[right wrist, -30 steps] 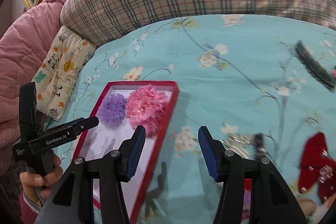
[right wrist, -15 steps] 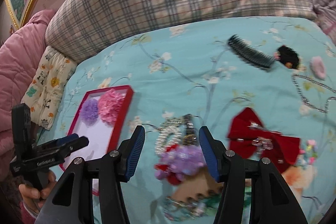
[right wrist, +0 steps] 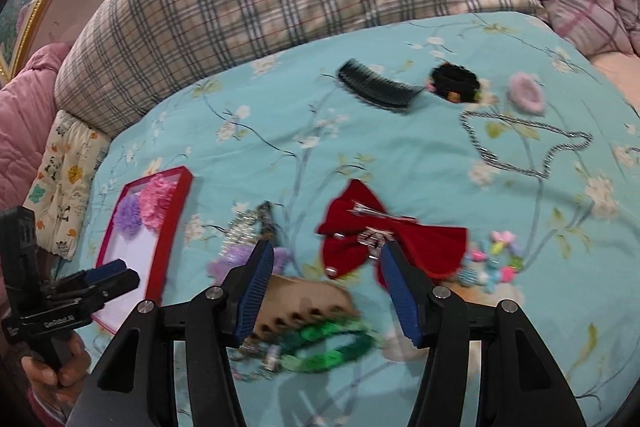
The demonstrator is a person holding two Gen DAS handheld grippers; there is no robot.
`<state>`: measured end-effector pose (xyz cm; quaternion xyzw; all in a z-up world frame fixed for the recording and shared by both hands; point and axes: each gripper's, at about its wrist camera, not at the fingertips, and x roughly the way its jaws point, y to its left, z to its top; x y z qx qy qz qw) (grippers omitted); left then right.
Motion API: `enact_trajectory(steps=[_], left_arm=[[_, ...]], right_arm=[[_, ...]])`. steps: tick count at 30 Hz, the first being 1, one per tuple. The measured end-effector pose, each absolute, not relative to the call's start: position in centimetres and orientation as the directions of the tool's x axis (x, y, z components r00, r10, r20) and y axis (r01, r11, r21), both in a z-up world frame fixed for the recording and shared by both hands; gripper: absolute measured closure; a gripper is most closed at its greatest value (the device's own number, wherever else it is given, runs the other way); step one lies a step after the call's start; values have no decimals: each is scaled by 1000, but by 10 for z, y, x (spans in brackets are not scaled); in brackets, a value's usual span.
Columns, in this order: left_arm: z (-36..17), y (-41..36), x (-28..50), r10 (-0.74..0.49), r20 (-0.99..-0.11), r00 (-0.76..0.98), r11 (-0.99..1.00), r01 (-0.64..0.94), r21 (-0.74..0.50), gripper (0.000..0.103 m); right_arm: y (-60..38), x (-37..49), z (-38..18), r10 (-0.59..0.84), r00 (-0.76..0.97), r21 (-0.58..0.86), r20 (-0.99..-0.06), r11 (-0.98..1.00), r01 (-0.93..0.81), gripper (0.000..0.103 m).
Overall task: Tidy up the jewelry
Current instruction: 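Grasp the red velvet bow with the right tool while the left tool grasps the purple bunny hair tie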
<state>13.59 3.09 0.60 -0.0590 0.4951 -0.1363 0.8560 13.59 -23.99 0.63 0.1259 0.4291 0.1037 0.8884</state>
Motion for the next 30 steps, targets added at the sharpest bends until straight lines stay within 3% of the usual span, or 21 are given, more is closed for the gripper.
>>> enact_trajectory(steps=[8, 20, 22, 23, 28, 30], left_arm=[[0, -20, 154, -358, -832, 424, 925, 280, -255, 29], [-24, -57, 177, -367, -849, 379, 915, 312, -257, 29], [-24, -60, 177, -369, -845, 387, 913, 323, -251, 36], [-25, -61, 178, -371, -845, 386, 911, 330, -249, 48], [-24, -63, 178, -373, -839, 397, 905, 354, -235, 80], [-22, -58, 177, -373, -835, 405, 906, 353, -234, 81]], right_arm=[[-261, 133, -6, 280, 594, 305, -754, 951, -61, 45], [-280, 144, -14, 276, 593, 308, -756, 950, -49, 45], [-281, 146, -15, 274, 594, 303, -757, 951, -53, 45], [-281, 147, -16, 276, 592, 304, -757, 951, -54, 45], [-280, 154, -21, 288, 581, 302, -762, 950, -75, 45], [-276, 158, -23, 291, 569, 290, -769, 952, -96, 45]])
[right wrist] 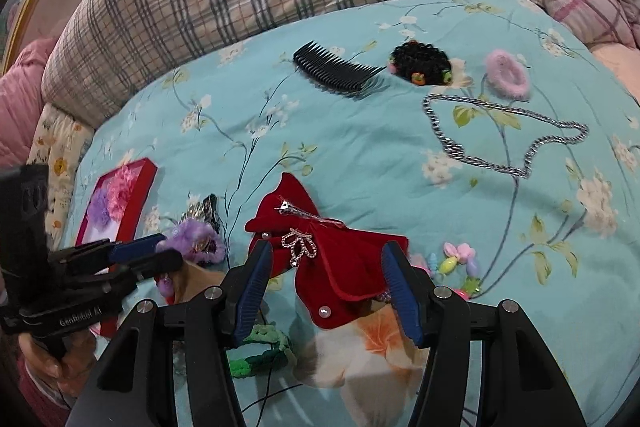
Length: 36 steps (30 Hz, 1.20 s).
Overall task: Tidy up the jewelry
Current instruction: 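Grasp the red velvet bow with the right tool while the left tool grasps the purple bunny hair tie, then carry the red bow and purple bunny tie into the tray with both tools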
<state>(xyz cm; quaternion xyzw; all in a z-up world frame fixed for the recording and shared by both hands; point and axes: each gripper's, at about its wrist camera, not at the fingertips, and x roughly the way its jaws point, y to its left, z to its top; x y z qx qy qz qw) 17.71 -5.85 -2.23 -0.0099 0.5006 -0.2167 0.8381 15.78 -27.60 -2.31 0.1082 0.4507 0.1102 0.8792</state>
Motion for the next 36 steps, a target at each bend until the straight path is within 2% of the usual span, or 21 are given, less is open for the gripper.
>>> enact_trajectory(steps=[5, 6, 14, 16, 19, 25, 36], left_arm=[[-20, -43, 176, -379, -827, 416, 911, 327, -253, 86], [-19, -40, 176, -381, -825, 418, 911, 320, -259, 103], [-3, -17, 174, -384, -806, 450, 917, 284, -279, 103], [1, -11, 172, -388, -798, 461, 917, 278, -285, 103], [7, -1, 169, -391, -785, 480, 918, 268, -293, 103], [18, 23, 163, -374, -769, 518, 927, 227, -297, 103], [30, 83, 139, -309, -753, 581, 948, 119, -296, 103]], right_arm=[[-259, 167, -29, 270, 548, 198, -791, 962, -189, 36], [-254, 170, -30, 258, 543, 168, -799, 963, -211, 35], [-240, 194, -57, 184, 475, 38, -861, 953, -302, 37], [-239, 192, -56, 188, 478, 40, -858, 953, -301, 50], [-241, 189, -48, 207, 488, 72, -848, 957, -281, 62], [-240, 182, -29, 291, 509, 178, -810, 949, -260, 65], [-181, 167, 3, 410, 519, 255, -750, 903, -346, 65]])
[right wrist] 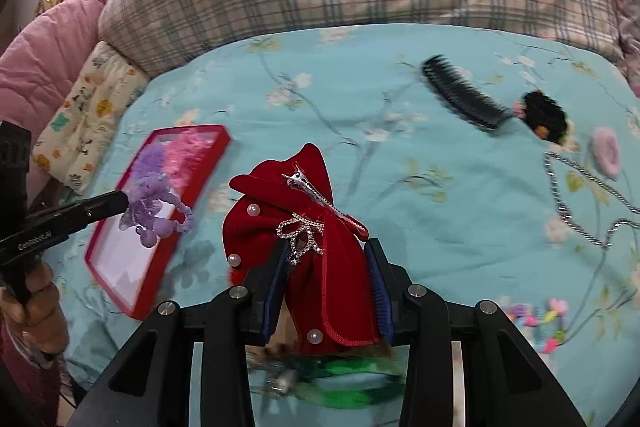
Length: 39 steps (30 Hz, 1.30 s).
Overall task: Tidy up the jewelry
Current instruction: 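Carry the red bow and purple bunny tie into the tray with both tools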
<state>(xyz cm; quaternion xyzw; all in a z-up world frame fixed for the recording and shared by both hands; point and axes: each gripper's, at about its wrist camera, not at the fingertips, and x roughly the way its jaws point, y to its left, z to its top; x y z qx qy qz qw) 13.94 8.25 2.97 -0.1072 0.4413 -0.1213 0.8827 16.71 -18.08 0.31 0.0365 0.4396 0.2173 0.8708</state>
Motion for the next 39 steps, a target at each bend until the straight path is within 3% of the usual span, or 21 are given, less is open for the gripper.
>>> enact_trajectory(steps=[24, 39], left_arm=[[25, 216, 105, -141, -760, 634, 950, -128, -283, 103], [-18, 258, 116, -137, -797, 589, 929, -203, -310, 103]], right_arm=[[-14, 156, 0, 584, 369, 348, -723, 769, -536, 64], [65, 178, -39, 516, 341, 273, -786, 784, -557, 64]])
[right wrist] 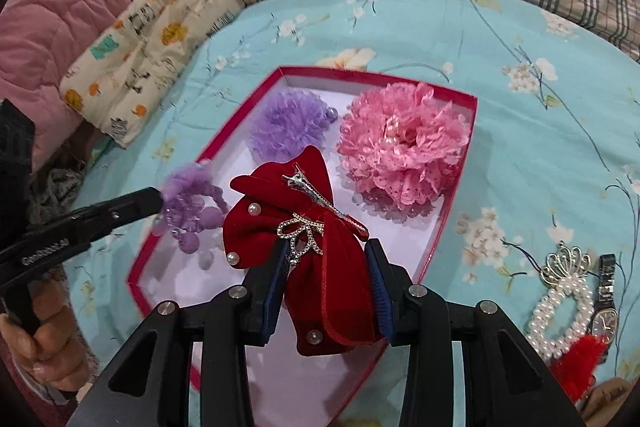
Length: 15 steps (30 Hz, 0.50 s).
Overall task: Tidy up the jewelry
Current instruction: 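Carry the red bow and purple bunny tie into the tray with both tools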
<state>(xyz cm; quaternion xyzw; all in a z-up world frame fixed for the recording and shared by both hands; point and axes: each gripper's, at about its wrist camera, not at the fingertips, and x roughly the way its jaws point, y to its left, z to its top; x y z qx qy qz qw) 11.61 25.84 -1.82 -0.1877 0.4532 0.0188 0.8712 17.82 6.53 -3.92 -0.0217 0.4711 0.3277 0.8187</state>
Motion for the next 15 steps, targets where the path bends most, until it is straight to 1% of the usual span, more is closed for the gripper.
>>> enact_trajectory(steps=[5, 7, 12, 15], left_arm=[[-33, 263, 124, -134, -815, 564, 927, -220, -305, 103], [-39, 263, 127, -126, -822, 556, 928, -227, -295, 103], [-49, 268, 128, -114, -828, 550, 926, -244, -289, 103], [-50, 270, 126, -114, -828, 549, 924, -247, -292, 103]], right_arm=[[69, 183, -51, 495, 331, 256, -803, 789, -559, 63], [70, 184, -54, 488, 324, 248, -811, 787, -564, 61], [74, 182, -53, 478, 333, 221, -813, 782, -582, 58], [75, 181, -51, 480, 333, 221, -812, 779, -586, 49]])
